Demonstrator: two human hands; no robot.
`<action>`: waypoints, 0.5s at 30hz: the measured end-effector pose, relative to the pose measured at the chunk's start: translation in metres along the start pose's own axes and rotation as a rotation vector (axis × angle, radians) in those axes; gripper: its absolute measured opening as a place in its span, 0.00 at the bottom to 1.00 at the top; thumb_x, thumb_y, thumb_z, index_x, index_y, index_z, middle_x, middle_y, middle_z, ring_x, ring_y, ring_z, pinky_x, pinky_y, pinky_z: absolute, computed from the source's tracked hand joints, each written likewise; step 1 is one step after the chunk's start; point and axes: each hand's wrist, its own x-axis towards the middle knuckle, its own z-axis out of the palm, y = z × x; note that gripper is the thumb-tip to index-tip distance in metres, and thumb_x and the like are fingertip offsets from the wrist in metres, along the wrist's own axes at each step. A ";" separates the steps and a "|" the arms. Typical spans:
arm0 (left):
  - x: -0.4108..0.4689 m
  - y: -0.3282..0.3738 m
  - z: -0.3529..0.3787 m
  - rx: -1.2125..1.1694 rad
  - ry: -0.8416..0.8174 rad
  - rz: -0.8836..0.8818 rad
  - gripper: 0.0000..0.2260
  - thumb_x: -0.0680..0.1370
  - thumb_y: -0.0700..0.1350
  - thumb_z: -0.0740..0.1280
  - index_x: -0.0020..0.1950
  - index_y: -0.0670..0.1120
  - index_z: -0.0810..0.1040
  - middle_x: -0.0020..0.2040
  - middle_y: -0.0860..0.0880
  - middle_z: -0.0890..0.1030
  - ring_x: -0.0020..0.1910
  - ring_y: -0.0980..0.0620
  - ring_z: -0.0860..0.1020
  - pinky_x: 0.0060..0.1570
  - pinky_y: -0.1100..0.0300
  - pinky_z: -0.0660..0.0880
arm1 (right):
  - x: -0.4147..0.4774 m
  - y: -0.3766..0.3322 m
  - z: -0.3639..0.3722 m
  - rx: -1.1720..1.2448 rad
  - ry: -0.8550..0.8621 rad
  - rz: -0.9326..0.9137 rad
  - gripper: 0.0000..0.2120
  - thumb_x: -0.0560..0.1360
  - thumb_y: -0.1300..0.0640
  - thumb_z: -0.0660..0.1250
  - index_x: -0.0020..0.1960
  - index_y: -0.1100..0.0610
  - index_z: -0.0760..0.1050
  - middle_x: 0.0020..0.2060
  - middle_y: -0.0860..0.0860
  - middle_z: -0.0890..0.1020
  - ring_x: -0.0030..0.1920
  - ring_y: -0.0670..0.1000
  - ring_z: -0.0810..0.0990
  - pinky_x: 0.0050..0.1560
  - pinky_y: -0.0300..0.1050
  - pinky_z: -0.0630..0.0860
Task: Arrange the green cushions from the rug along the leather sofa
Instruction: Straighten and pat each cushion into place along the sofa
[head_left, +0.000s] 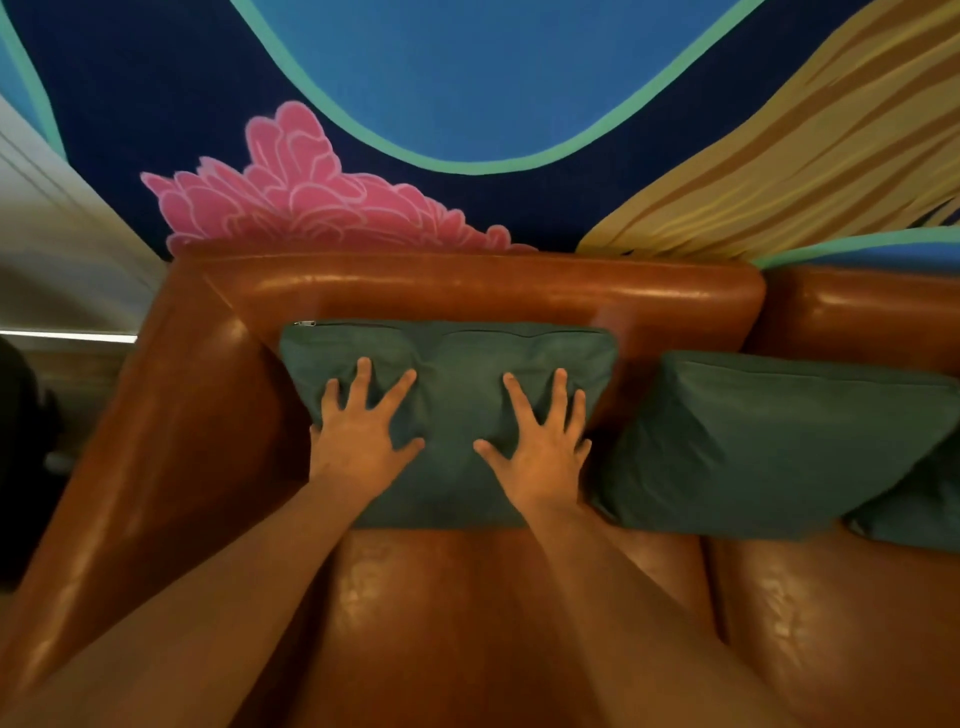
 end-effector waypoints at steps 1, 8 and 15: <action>0.002 -0.003 0.004 0.015 0.002 0.021 0.42 0.76 0.72 0.65 0.81 0.73 0.41 0.86 0.50 0.40 0.82 0.32 0.49 0.72 0.31 0.68 | 0.001 0.003 0.004 -0.009 0.003 -0.009 0.46 0.74 0.30 0.70 0.81 0.28 0.45 0.83 0.48 0.33 0.83 0.62 0.36 0.74 0.78 0.60; 0.009 -0.027 -0.011 -0.256 0.413 -0.097 0.38 0.72 0.77 0.64 0.80 0.68 0.65 0.81 0.36 0.57 0.74 0.28 0.61 0.75 0.35 0.61 | 0.023 -0.001 -0.022 0.133 0.336 0.059 0.41 0.69 0.23 0.67 0.78 0.31 0.63 0.82 0.56 0.54 0.79 0.66 0.55 0.74 0.74 0.58; 0.033 -0.039 -0.031 -0.791 0.125 -0.347 0.46 0.66 0.73 0.77 0.79 0.72 0.58 0.77 0.43 0.72 0.74 0.40 0.73 0.75 0.46 0.70 | 0.051 0.015 -0.050 0.679 0.126 0.282 0.41 0.74 0.34 0.74 0.81 0.34 0.58 0.74 0.59 0.68 0.76 0.61 0.68 0.74 0.53 0.66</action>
